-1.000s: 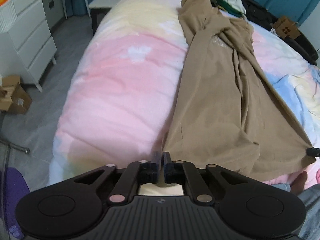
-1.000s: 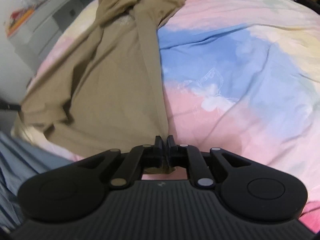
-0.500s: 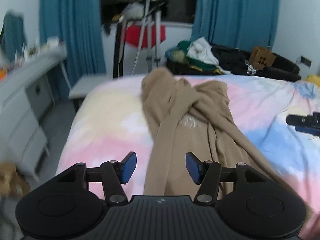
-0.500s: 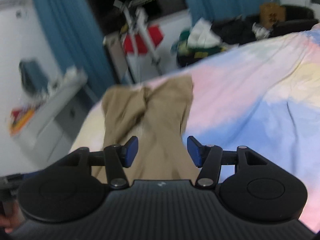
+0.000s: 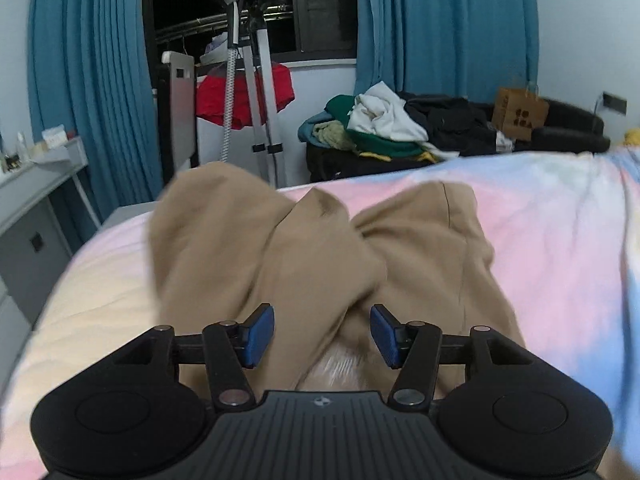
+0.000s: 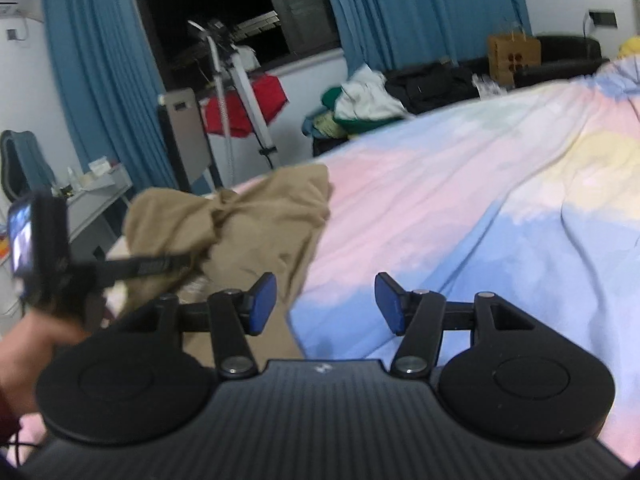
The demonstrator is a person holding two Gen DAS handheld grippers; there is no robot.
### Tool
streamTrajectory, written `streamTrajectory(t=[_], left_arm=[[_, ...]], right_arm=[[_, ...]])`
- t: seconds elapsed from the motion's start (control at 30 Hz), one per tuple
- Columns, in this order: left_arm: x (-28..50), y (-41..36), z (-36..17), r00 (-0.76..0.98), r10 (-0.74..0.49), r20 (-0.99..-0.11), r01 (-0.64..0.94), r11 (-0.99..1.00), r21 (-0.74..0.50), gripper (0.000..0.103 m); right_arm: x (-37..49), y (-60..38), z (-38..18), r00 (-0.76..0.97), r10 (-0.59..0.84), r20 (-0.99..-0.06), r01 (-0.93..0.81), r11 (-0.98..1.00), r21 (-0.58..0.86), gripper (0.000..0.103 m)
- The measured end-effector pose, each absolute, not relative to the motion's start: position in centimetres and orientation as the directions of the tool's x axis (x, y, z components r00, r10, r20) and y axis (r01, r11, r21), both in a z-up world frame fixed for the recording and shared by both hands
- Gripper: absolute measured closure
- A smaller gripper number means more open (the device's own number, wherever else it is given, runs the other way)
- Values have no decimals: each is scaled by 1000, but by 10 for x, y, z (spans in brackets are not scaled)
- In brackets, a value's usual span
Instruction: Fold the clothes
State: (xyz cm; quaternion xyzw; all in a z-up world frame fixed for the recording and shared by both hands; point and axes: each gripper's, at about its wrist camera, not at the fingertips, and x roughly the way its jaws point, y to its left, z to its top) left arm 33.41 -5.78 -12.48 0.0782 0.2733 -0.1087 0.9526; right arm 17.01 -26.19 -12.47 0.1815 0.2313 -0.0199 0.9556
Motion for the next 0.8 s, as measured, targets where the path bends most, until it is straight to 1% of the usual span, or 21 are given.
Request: streamTrajectory(t=[0.03,0.07,0.1,0.17,0.2,0.27,0.37,0.47,0.53,0.6,0.67,0.73,0.8], left_arm=[[345,-62,-128,824,-160,-543,243,966,85,47],[355,-66,-132,821,-153,-550,235,969,80,57],[365,-69,-135,817,-147,-558,227,971,76,72],[376,-66,-133,818,-151,-555,195,981,20,94],[379,-57,-129,826,-160,-540,176,984,-23,97],[380,-37,-115,852,-177,-492,141,984,-109,97],[370,-1,-85,899,-155,-409,95,982,-164,98],[364,46,-54,929,-73,-364,4,982,-188,98],[368,81,-38,934,15,-356,-90,977,-193,98],[377,117,-30,924,109,-366,-194,959,-206,98],[386,159,-32,885,204,-419,-316,924,-215,98],[394,195,-47,837,255,-484,-400,889,-222,98],[400,223,-70,789,280,-546,-452,867,-208,98]], right_arm=[[175,-264,-129,887,51,-460,129,927,351,45],[178,-266,-134,883,57,-467,133,922,363,45],[180,-267,-137,880,54,-471,139,920,365,45],[184,-269,-144,874,48,-483,150,919,364,45],[184,-269,-146,870,47,-491,157,917,366,45],[185,-271,-149,865,55,-499,163,909,382,45],[180,-269,-145,875,38,-483,165,914,371,45],[174,-266,-140,884,24,-466,163,920,357,45],[171,-263,-137,888,22,-460,158,924,348,45],[170,-260,-134,890,18,-455,152,930,334,45],[170,-256,-133,892,13,-452,147,937,317,45],[172,-252,-134,890,12,-457,144,941,305,45],[175,-250,-136,885,13,-466,142,945,296,45]])
